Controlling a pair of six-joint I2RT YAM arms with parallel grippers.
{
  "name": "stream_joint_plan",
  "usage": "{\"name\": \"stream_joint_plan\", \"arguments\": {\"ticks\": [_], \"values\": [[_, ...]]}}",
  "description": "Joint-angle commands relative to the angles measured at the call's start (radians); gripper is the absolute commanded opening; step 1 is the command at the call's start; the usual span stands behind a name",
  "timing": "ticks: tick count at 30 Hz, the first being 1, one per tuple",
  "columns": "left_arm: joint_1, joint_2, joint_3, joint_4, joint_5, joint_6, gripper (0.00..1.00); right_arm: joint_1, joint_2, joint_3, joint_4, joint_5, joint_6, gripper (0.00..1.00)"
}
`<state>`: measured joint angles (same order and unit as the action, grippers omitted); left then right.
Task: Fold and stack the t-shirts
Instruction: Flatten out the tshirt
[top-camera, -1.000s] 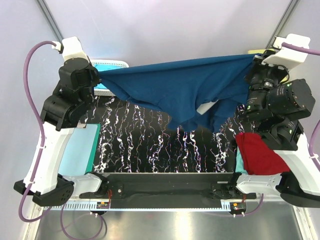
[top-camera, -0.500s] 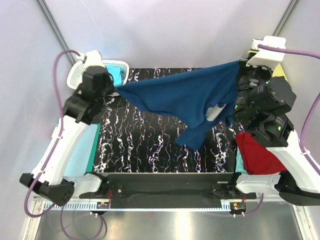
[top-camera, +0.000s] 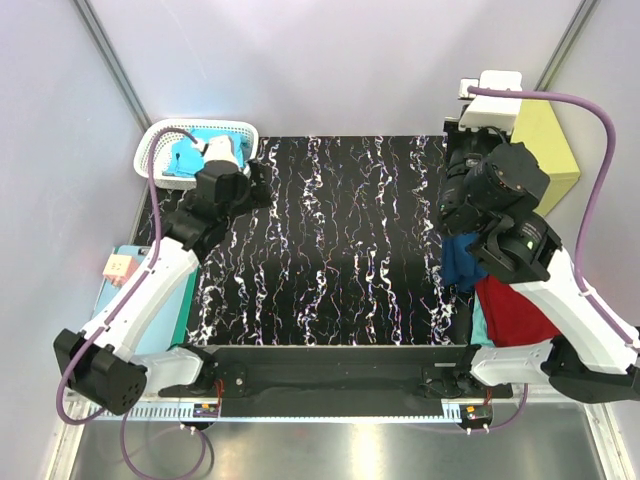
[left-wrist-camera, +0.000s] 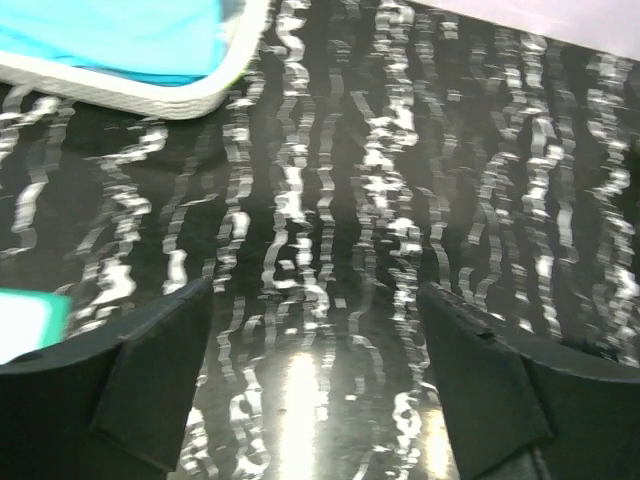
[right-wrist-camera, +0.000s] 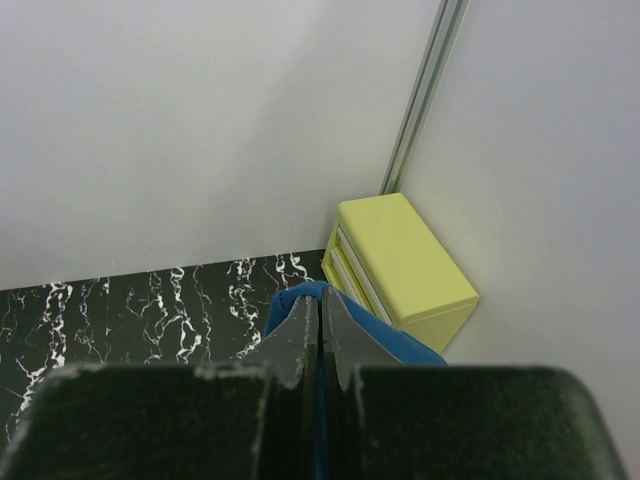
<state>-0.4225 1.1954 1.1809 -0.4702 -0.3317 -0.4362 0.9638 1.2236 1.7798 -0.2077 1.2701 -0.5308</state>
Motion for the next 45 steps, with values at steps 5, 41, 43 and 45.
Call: {"name": "stream_joint_plan", "arguments": {"ticks": [5,41,43,45], "values": [[-0.238,0.082,-0.015,0.225,0.046,-0.081,0.91,0.023,0.045,0.050,0.030,-0.025,-0.012,0.00],[-0.789,0.168,-0.222,0.803,0.067,0.123,0.89,0.107,0.186,0.139,0.030,-0.018,-0.006,0.00],[-0.789,0.217,-0.181,0.766,0.028,0.142,0.89,0.112,0.183,0.138,0.030,-0.017,-0.005,0.00],[-0.789,0.253,-0.152,0.726,0.000,0.163,0.89,0.115,0.177,0.135,0.031,-0.017,-0.005,0.00]]}}
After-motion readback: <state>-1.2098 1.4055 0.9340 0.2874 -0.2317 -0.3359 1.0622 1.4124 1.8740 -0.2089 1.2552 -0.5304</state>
